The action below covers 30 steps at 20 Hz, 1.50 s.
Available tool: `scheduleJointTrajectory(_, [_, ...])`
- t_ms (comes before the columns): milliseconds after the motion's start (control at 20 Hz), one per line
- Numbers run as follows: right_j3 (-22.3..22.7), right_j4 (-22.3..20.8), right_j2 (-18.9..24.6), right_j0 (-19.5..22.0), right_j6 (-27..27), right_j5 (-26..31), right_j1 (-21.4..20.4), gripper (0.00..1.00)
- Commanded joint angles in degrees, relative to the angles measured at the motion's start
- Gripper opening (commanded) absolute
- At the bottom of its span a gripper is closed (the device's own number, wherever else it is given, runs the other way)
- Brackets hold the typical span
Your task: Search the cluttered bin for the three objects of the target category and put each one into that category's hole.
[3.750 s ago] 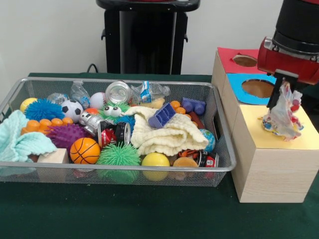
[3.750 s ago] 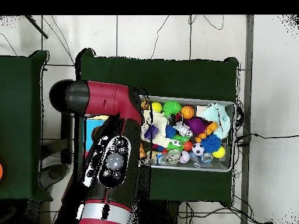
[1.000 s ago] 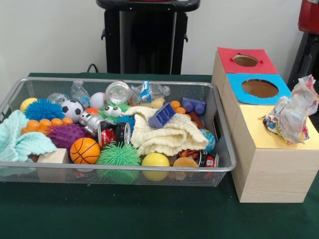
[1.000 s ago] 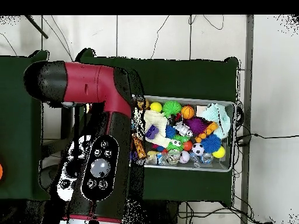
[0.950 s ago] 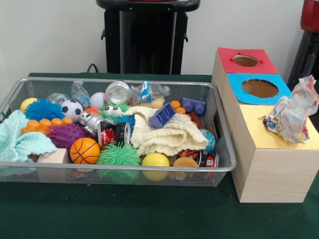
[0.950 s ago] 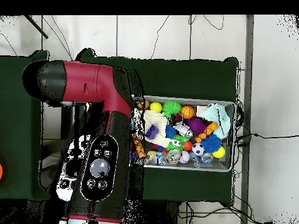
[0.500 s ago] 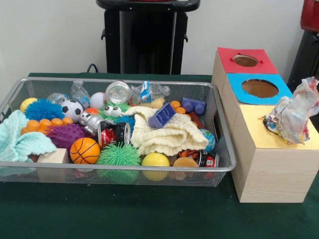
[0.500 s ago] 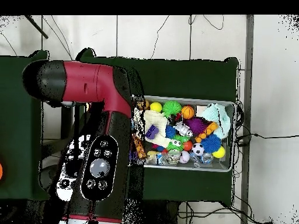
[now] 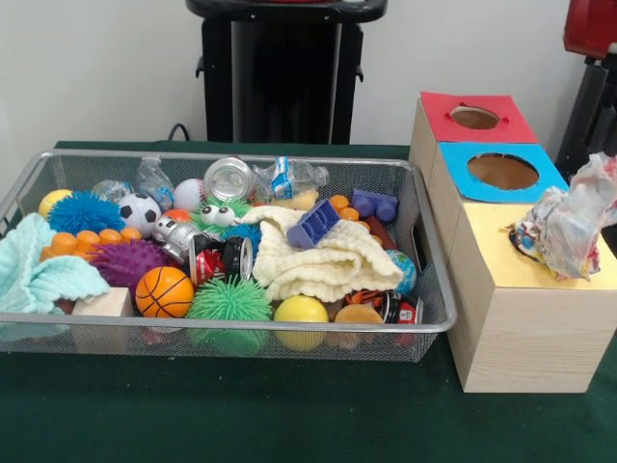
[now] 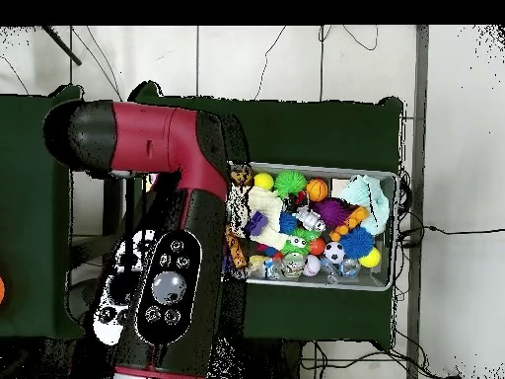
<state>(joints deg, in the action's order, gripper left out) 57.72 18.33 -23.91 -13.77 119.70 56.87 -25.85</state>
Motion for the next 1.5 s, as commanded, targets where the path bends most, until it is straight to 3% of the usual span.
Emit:
scheduleJointTrajectory(50, [3.09,-2.33,0.71,0.46,12.93,-2.2,3.71,0.0])
scheduleJointTrajectory(850, [11.46,0.31,3.05,-1.31,15.07,-8.54,4.57,0.0])
scheduleJointTrajectory(1500, [12.39,1.46,4.11,-0.79,13.56,-11.2,7.52,0.0])
